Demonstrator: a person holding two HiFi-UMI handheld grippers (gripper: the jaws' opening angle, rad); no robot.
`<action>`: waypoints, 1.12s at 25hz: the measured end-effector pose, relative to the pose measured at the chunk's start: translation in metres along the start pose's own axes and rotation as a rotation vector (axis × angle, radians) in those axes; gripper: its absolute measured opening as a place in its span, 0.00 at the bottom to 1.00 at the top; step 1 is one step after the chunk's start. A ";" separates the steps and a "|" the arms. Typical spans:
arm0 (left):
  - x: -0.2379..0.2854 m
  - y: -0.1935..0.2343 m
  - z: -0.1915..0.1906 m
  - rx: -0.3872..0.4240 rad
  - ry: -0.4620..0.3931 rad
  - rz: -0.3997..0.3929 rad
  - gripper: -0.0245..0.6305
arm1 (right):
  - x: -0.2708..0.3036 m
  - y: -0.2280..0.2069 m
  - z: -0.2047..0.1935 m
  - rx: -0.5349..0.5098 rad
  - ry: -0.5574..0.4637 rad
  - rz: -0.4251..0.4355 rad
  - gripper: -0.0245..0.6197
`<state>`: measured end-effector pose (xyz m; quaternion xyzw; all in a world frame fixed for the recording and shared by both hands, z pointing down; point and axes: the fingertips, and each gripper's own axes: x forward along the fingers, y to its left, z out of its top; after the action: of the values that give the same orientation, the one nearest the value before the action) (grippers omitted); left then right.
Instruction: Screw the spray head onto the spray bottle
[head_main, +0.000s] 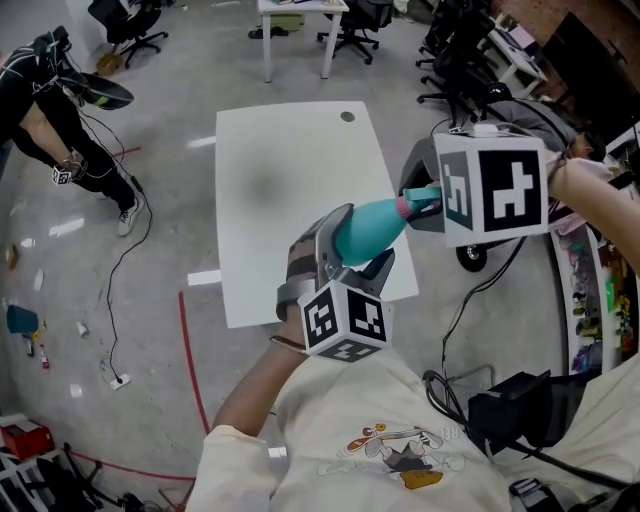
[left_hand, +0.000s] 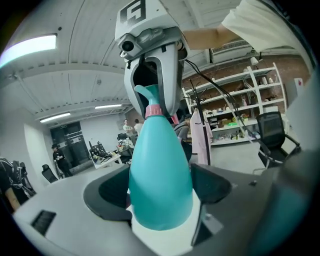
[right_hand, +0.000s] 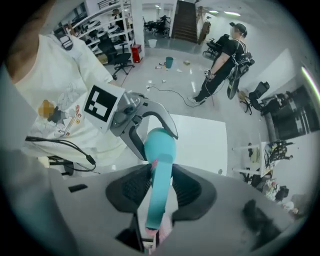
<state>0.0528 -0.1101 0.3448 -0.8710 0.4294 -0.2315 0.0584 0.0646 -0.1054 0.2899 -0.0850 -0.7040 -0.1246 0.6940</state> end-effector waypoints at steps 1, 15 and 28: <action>0.001 0.002 0.000 0.008 -0.003 0.020 0.63 | 0.000 -0.002 0.000 0.033 -0.003 0.008 0.25; -0.007 -0.001 0.010 -0.012 -0.108 -0.042 0.63 | -0.012 0.003 0.005 -0.111 -0.065 0.005 0.25; -0.011 -0.006 0.012 0.018 -0.128 -0.109 0.63 | -0.014 0.013 0.008 -0.252 -0.054 0.005 0.25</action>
<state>0.0569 -0.0996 0.3319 -0.9056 0.3746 -0.1818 0.0808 0.0613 -0.0895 0.2771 -0.1765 -0.7010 -0.2079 0.6590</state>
